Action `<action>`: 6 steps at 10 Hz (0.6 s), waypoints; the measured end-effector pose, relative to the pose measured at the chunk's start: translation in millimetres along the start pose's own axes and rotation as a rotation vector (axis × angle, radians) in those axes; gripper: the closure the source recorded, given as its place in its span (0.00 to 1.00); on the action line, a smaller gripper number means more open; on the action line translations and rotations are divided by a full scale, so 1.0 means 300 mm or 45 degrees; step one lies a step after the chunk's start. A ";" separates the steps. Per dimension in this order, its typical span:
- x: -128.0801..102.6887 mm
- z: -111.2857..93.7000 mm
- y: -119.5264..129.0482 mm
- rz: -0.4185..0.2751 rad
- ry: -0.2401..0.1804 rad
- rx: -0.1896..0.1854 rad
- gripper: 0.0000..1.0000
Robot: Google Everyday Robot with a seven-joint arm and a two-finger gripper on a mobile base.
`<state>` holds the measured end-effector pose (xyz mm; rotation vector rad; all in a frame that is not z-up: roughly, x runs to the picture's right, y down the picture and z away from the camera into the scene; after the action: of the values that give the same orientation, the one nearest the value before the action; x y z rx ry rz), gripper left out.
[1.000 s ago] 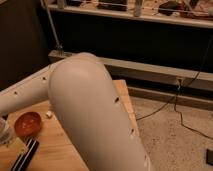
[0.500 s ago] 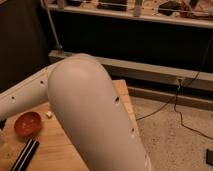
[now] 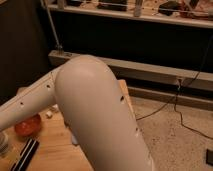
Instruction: Place the eraser on the white sponge
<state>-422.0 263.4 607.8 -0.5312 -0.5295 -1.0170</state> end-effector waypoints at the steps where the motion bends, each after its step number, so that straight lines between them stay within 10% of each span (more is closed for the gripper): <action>1: 0.005 0.027 -0.004 -0.032 -0.021 0.008 0.35; 6: -0.004 0.140 0.000 -0.152 -0.088 0.007 0.35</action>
<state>-429.3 290.9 638.7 -0.5363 -0.6317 -1.1136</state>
